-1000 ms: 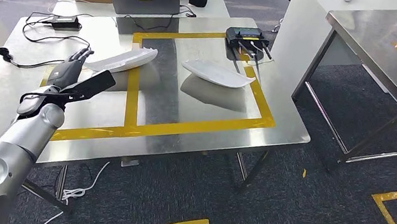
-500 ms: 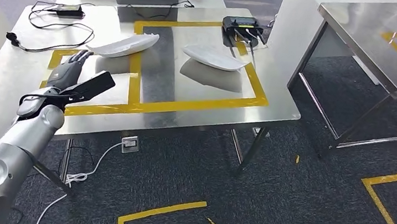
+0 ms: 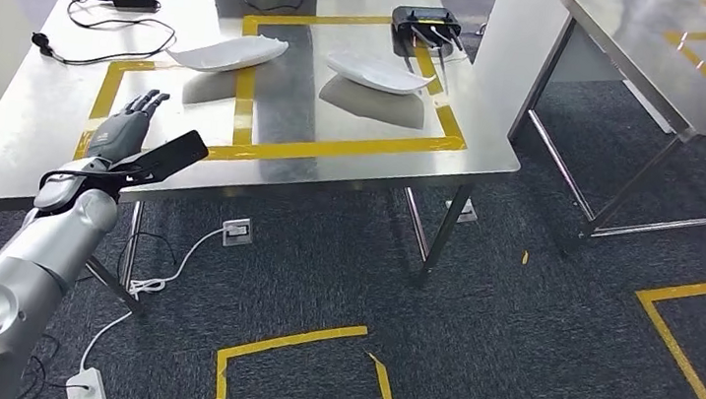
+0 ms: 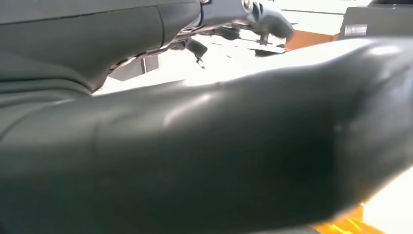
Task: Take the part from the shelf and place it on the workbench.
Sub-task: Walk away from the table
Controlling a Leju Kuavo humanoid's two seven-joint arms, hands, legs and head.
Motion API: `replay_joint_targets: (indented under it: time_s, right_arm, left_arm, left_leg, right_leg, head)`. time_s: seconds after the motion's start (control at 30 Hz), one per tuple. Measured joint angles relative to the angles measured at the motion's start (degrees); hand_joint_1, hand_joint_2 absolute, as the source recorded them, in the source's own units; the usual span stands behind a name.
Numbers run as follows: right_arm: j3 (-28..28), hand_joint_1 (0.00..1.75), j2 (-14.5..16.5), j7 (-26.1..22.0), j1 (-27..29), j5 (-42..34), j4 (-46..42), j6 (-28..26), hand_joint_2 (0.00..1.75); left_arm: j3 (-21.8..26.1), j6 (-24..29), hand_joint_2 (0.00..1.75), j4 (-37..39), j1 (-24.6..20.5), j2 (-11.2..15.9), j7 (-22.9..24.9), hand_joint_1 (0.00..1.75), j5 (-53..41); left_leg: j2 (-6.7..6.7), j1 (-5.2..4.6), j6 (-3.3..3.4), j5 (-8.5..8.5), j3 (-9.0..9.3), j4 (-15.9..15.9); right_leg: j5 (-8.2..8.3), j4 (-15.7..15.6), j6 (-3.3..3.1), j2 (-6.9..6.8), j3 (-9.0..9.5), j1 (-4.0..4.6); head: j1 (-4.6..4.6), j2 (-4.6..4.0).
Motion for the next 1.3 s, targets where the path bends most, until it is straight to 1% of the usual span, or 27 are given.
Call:
replay_joint_targets:
  time_s: [0.07, 0.1, 0.2, 0.23, 0.27, 0.3, 0.37, 0.43, 0.47, 0.5, 0.57, 0.6, 0.67, 0.7, 0.73, 0.77, 0.8, 0.87, 0.93, 0.97, 1.0, 1.07, 1.1, 1.13, 1.23, 1.27, 1.3]
  right_arm:
    - [-0.3, 0.0, 0.0, 0.5, 0.1, -0.7, 0.0, -0.6, 0.0]
    - [-0.5, 0.0, 0.0, 0.7, 0.2, -1.0, 0.0, -1.0, 0.0]
    - [-1.1, 0.0, 0.2, 1.0, 0.1, -1.7, 0.0, -1.6, 0.0]
    - [-1.3, 0.0, 0.2, 1.0, 0.0, -1.8, 0.0, -1.6, 0.0]
    - [-1.4, 0.0, 0.2, 1.0, -0.1, -1.9, 0.0, -1.7, 0.0]
    - [-1.5, 0.0, 0.2, 1.0, -0.2, -2.0, 0.0, -1.7, 0.0]
    - [-1.6, 0.0, 0.2, 1.0, -0.3, -2.0, 0.0, -1.7, 0.0]
    - [-1.6, 0.0, 0.2, 0.8, -0.4, -1.9, 0.0, -1.4, 0.0]
    - [-1.6, 0.0, 0.2, 0.7, -0.4, -1.7, 0.0, -1.1, 0.0]
    - [-1.6, 0.0, 0.2, 0.7, -0.4, -1.6, 0.0, -0.8, 0.0]
    - [-1.6, 0.0, 0.2, 0.7, -0.4, -1.3, 0.0, -0.5, 0.0]
    - [-1.6, 0.0, 0.2, 0.7, -0.4, -1.2, 0.0, -0.5, 0.0]
    - [-1.6, 0.0, 0.2, 0.7, -0.5, -1.0, 0.0, -0.5, 0.0]
    - [-1.6, 0.0, 0.2, 0.7, -0.4, -1.0, 0.0, -0.5, 0.0]
    - [-1.6, 0.0, 0.2, 0.7, -0.4, -0.9, 0.0, -0.5, 0.0]
    - [-1.6, 0.0, 0.2, 0.7, -0.4, -0.9, 0.0, -0.5, 0.0]
    - [-1.6, 0.0, 0.2, 0.7, -0.4, -0.8, 0.0, -0.5, 0.0]
    - [-1.6, 0.0, 0.2, 0.6, -0.4, -0.7, 0.0, -0.4, 0.0]
    - [-1.6, 0.0, 0.4, 0.7, -0.4, -0.5, 0.0, -0.5, 0.0]
    - [-1.6, 0.0, 0.4, 0.7, -0.4, -0.5, 0.0, -0.5, 0.0]
    - [-1.6, 0.0, 0.5, 0.7, -0.4, -0.5, 0.0, -0.6, 0.0]
    - [-1.6, 0.0, 0.5, 0.7, -0.3, -0.6, 0.0, -0.7, 0.0]
    - [-1.6, 0.0, 0.5, 0.7, -0.2, -0.6, 0.0, -0.7, 0.0]
    - [-1.6, 0.0, 0.5, 0.7, -0.2, -0.7, 0.0, -0.7, 0.0]
    - [-1.6, 0.0, 0.5, 0.9, -0.2, -0.8, 0.0, -0.8, 0.0]
    - [-1.6, 0.0, 0.5, 1.0, -0.2, -0.8, 0.0, -0.8, 0.0]
    - [-1.6, 0.0, 0.5, 1.0, -0.2, -0.8, 0.0, -0.8, 0.0]
  left_arm:
    - [0.0, -0.3, 0.0, 0.2, -0.2, -1.1, 0.7, 0.0, -0.7]
    - [0.0, -0.5, 0.0, 0.2, -0.4, -1.8, 1.2, 0.0, -1.0]
    - [0.0, -1.2, 0.0, 0.2, -1.1, -3.9, 2.2, 0.0, -1.7]
    - [0.0, -1.3, 0.0, 0.2, -1.2, -4.4, 2.4, 0.0, -1.8]
    - [0.0, -1.3, 0.0, 0.3, -1.3, -4.8, 2.5, 0.0, -1.9]
    - [0.0, -1.4, 0.0, 0.3, -1.3, -5.1, 2.7, 0.0, -2.0]
    - [0.0, -1.4, 0.0, 0.3, -1.5, -5.4, 2.8, 0.0, -2.1]
    - [0.0, -1.5, 0.0, 0.1, -1.8, -5.6, 2.8, 0.0, -2.3]
    - [0.0, -1.5, 0.0, 0.0, -2.0, -5.7, 2.8, 0.0, -2.4]
    - [0.0, -1.5, 0.0, 0.0, -2.2, -5.7, 2.7, 0.0, -2.4]
    - [0.0, -1.5, 0.0, 0.1, -2.4, -5.6, 2.7, 0.0, -2.5]
    - [0.0, -1.5, 0.0, 0.1, -2.4, -5.4, 2.6, 0.0, -2.5]
    - [0.0, -1.5, 0.0, 0.2, -2.3, -5.0, 2.6, 0.0, -2.6]
    - [0.0, -1.5, 0.0, 0.3, -2.3, -4.9, 2.5, 0.0, -2.6]
    - [0.0, -1.5, 0.0, 0.3, -2.2, -4.8, 2.5, 0.0, -2.6]
    - [0.0, -1.6, 0.0, 0.4, -2.2, -4.7, 2.5, 0.0, -2.7]
    - [0.0, -1.6, 0.0, 0.4, -2.1, -4.7, 2.3, 0.0, -2.7]
    - [0.1, -1.4, 0.0, 0.4, -2.0, -4.6, 1.9, 0.0, -2.6]
    - [0.1, -1.3, 0.0, 0.0, -2.0, -4.7, 1.4, 0.0, -2.5]
    - [0.1, -1.2, 0.0, -0.1, -2.0, -4.7, 1.2, 0.0, -2.5]
    - [0.2, -1.2, 0.0, -0.3, -2.1, -4.8, 1.1, 0.0, -2.5]
    - [0.2, -1.2, 0.0, -0.2, -2.0, -4.8, 1.0, 0.0, -2.7]
    - [0.2, -1.2, 0.0, -0.2, -2.0, -4.9, 1.0, 0.0, -2.7]
    - [0.2, -1.2, 0.0, -0.2, -2.0, -5.0, 1.0, 0.0, -2.7]
    - [0.2, -1.3, 0.0, 0.0, -1.9, -5.4, 1.0, 0.0, -2.8]
    - [0.2, -1.3, 0.0, 0.1, -1.8, -5.4, 1.0, 0.0, -2.9]
    - [0.2, -1.4, 0.0, 0.2, -1.6, -5.4, 1.1, 0.0, -3.0]
  left_leg:
    - [0.12, 0.08, 1.13, 1.21, -0.92, -0.1]
    - [0.17, 0.18, 1.65, 1.99, -1.51, -0.2]
    - [0.09, 0.34, 2.32, 4.5, -4.1, -0.2]
    - [0.08, 0.34, 2.28, 5.31, -5.12, -0.2]
    - [0.15, 0.34, 2.19, 6.07, -6.11, -0.1]
    - [0.24, 0.35, 2.05, 6.84, -7.11, -0.1]
    - [0.39, 0.42, 1.64, 8.24, -8.76, 0.0]
    - [0.43, 0.38, 0.97, 9.45, -9.73, 0.0]
    - [0.45, 0.39, 0.58, 10.03, -9.86, -0.1]
    - [0.46, 0.41, 0.18, 10.62, -9.89, -0.3]
    - [0.41, 0.5, -0.58, 11.35, -10.15, -0.8]
    - [0.36, 0.52, -0.84, 10.28, -10.67, -0.3]
    - [0.29, 0.57, -1.13, 4.88, -12.32, 4.3]
    - [0.28, 0.56, -1.24, 1.76, -13.23, 8.3]
    - [0.28, 0.55, -1.33, -0.26, -13.8, 12.2]
    - [0.27, 0.54, -1.35, -0.89, -13.85, 15.1]
    - [0.27, 0.51, -1.27, -0.24, -13.15, 16.4]
    - [0.26, 0.31, -0.69, 2.21, -8.8, 12.9]
    - [0.29, -0.15, 0.14, 1.45, -2.19, 4.8]
    - [0.28, -0.37, 0.44, 0.54, -0.01, 1.6]
    - [0.29, -0.58, 0.68, -0.13, 0.97, -0.2]
    - [0.41, -0.61, 1.29, 0.82, 0.32, -1.0]
    - [0.51, -0.5, 1.73, 1.59, -0.14, -1.1]
    - [0.59, -0.31, 2.12, 2.48, -0.79, -1.3]
    - [0.55, -0.06, 2.45, 5.2, -3.81, -1.3]
    - [0.57, -0.01, 2.33, 6.02, -4.96, -1.2]
    - [0.61, 0.08, 2.15, 6.77, -6.1, -1.0]
  right_leg:
    - [0.27, -0.1, 0.78, 0.13, -0.36, -0.22]
    - [-1.2, 0.9, 1.2, 0.22, -0.88, -0.35]
    - [-9.86, 10.2, 2.26, 0.43, -3.61, -0.68]
    - [-11.59, 14.0, 2.46, 0.45, -4.23, -0.74]
    - [-11.91, 16.5, 2.57, 0.45, -4.18, -0.78]
    - [-11.11, 17.4, 2.61, 0.45, -3.22, -0.82]
    - [-8.77, 12.6, 2.5, 0.47, 2.04, -0.94]
    - [-9.72, 4.4, 1.94, 0.65, 8.39, -0.74]
    - [-10.62, 1.7, 1.49, 0.77, 10.1, -0.56]
    - [-11.06, 0.5, 0.93, 0.88, 10.55, -0.32]
    - [-9.86, 0.2, -0.13, 0.82, 9.68, -0.35]
    - [-9.04, 0.0, -0.69, 0.72, 9.12, -0.44]
    - [-7.25, -0.2, -1.49, 0.51, 7.59, -0.52]
    - [-6.45, -0.2, -1.76, 0.5, 6.6, -0.41]
    - [-5.68, -0.2, -1.86, 0.48, 5.63, -0.28]
    - [-4.92, -0.2, -1.93, 0.45, 4.67, -0.14]
    - [-4.19, -0.2, -1.94, 0.42, 3.72, -0.01]
    - [-2.79, 0.0, -1.84, 0.39, 2.02, 0.18]
    - [-1.58, 0.2, -1.45, 0.41, 0.86, 0.36]
    - [-1.0, 0.2, -1.15, 0.39, 0.64, 0.35]
    - [-0.41, 0.1, -0.78, 0.37, 0.54, 0.27]
    - [0.5, -0.3, 0.03, 0.43, 0.38, 0.07]
    - [-0.24, 0.1, 0.41, 0.52, -0.01, 0.0]
    - [-2.12, 1.4, 0.78, 0.63, -0.66, -0.06]
    - [-10.71, 11.4, 1.75, 0.72, -3.34, -0.65]
    - [-11.74, 14.6, 2.02, 0.72, -3.69, -0.85]
    - [-11.2, 16.2, 2.25, 0.71, -3.22, -1.02]
  head:
    - [-0.43, 0.0]
    - [-0.52, 0.0]
    - [-0.62, 0.0]
    - [-0.62, 0.0]
    - [-0.63, 0.0]
    - [-0.62, -0.01]
    - [-0.62, -0.01]
    - [-0.66, 0.0]
    - [-0.64, 0.0]
    - [-0.62, 0.0]
    - [-0.61, 0.0]
    - [-0.69, 0.0]
    - [-0.93, 0.0]
    - [-1.06, 0.0]
    - [-1.13, 0.0]
    - [-1.16, 0.0]
    - [-1.18, 0.0]
    - [-1.2, 0.0]
    - [-1.2, 0.0]
    - [-1.23, 0.0]
    - [-1.37, 0.0]
    - [-1.8, 0.0]
    - [-1.97, 0.0]
    - [-2.03, 0.0]
    - [-2.04, 0.0]
    - [-2.05, 0.0]
    - [-2.05, 0.0]
